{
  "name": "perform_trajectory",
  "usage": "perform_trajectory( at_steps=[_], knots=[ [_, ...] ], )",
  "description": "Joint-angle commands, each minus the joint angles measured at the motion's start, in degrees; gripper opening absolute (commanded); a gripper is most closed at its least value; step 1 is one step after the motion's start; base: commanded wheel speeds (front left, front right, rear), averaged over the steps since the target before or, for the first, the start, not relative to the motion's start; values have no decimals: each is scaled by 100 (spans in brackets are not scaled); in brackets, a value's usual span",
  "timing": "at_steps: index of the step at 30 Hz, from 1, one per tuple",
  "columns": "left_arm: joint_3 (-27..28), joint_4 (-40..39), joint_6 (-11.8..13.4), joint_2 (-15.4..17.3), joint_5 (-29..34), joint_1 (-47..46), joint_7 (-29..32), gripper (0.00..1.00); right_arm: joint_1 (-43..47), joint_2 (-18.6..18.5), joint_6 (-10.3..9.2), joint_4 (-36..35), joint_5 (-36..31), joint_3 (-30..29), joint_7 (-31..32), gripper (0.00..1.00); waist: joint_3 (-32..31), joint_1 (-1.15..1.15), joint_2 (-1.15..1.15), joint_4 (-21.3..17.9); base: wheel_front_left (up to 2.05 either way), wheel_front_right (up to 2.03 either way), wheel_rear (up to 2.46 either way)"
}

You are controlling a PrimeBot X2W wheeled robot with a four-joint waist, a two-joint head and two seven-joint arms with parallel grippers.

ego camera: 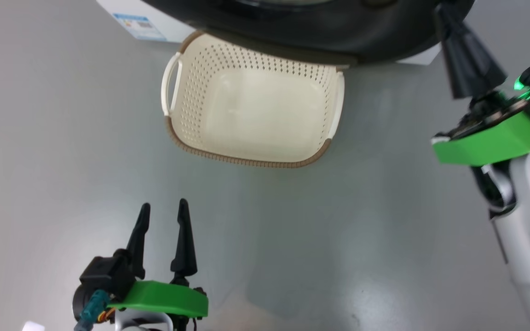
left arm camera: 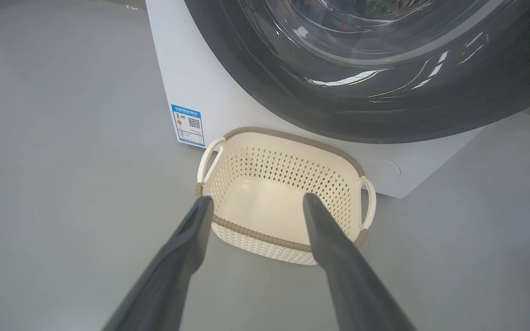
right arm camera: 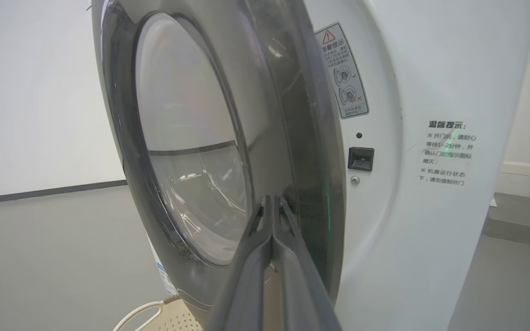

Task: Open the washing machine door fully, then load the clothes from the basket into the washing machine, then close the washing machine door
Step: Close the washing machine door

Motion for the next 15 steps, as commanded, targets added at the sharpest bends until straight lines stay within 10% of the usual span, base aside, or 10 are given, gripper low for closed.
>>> perform_trajectory(
  at_steps=[1,15],
  knots=[
    [127,-184,55,74,-65,-81,-37,100,-87,-28,7,-165,98,34,-26,0,206,0,0,130,0,0,0],
    [-284,-665,256,74,-296,-222,-37,100,-927,-803,7,-178,193,93,-26,0,710,0,0,538,0,0,0]
  ],
)
